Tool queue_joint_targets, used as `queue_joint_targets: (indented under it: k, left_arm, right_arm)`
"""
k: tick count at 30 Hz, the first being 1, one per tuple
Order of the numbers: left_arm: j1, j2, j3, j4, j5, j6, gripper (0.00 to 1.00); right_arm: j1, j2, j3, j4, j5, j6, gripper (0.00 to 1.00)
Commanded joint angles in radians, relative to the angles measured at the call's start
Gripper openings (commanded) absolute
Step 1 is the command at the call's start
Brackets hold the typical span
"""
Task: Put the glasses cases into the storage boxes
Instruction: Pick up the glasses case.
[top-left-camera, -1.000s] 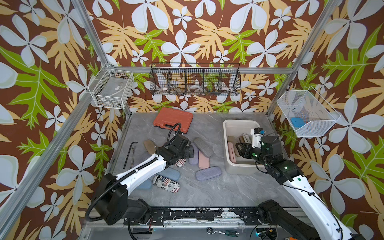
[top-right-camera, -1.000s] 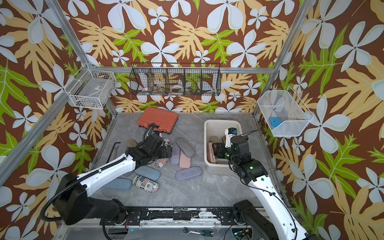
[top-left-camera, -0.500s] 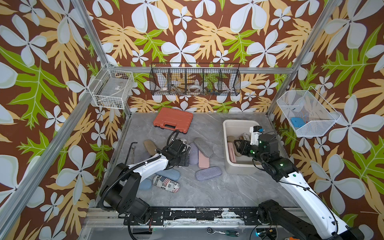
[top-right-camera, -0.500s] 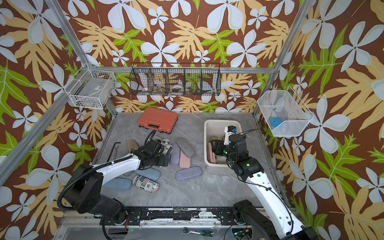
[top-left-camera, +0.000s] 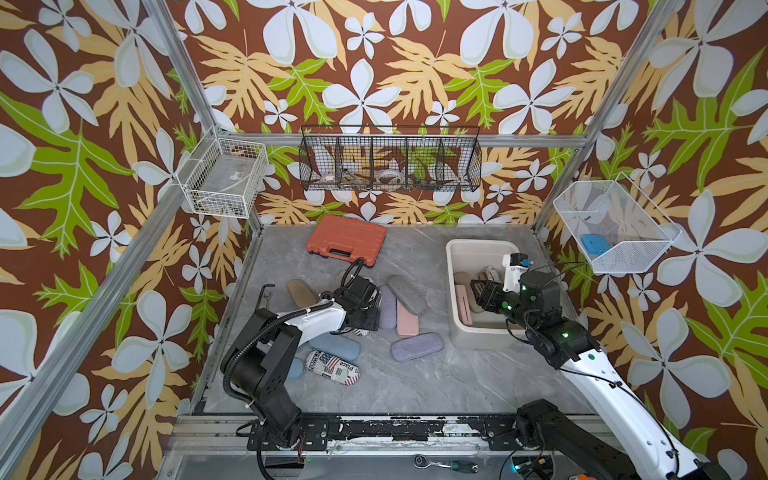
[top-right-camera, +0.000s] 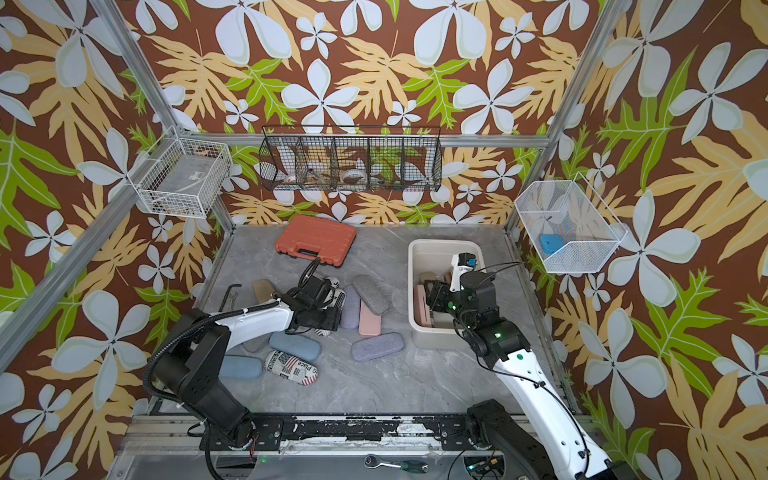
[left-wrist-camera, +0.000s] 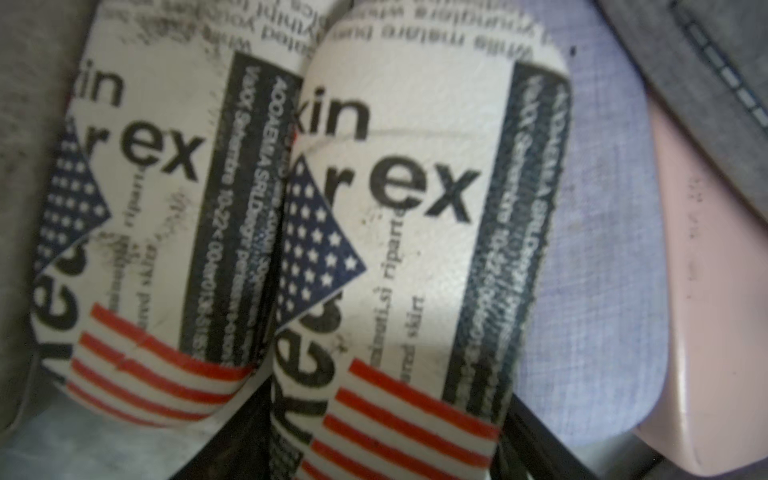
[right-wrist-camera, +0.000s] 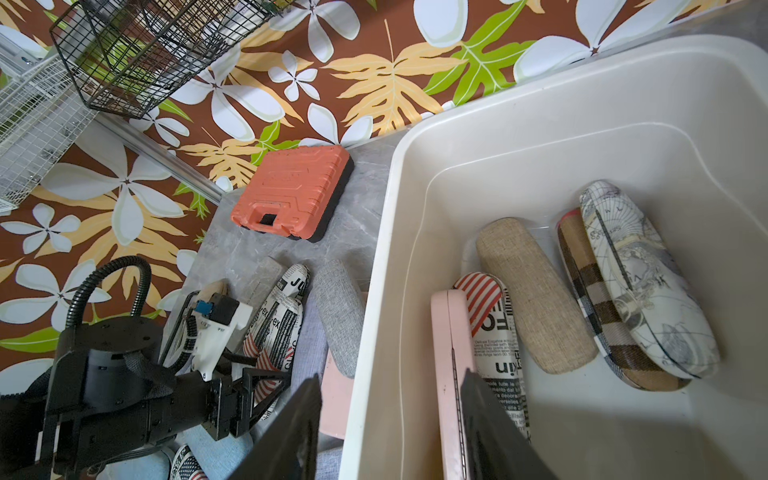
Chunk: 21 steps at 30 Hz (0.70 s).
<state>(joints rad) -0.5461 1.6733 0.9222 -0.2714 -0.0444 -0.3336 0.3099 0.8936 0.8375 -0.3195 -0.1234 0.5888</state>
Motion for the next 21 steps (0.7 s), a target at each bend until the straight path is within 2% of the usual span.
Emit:
queue_joint_targets:
  k: [1, 7, 14, 21]
  left_arm:
    - [0.000, 0.008, 0.006, -0.002, 0.014, -0.026, 0.74]
    - [-0.004, -0.046, -0.036, 0.006, -0.007, -0.072, 0.61]
    - [-0.017, -0.217, -0.085, 0.015, -0.013, -0.103, 0.59]
    - [-0.069, -0.383, -0.117, 0.077, 0.068, -0.119, 0.58]
  right_arm:
    - [0.001, -0.007, -0.007, 0.006, -0.002, 0.012, 0.53]
    - [0.002, -0.022, 0.003, -0.009, 0.000, 0.011, 0.53]
    - [0.004, -0.024, 0.004, -0.003, -0.041, 0.039, 0.52]
    - [0.078, 0.017, 0.019, 0.054, -0.095, 0.054, 0.52]
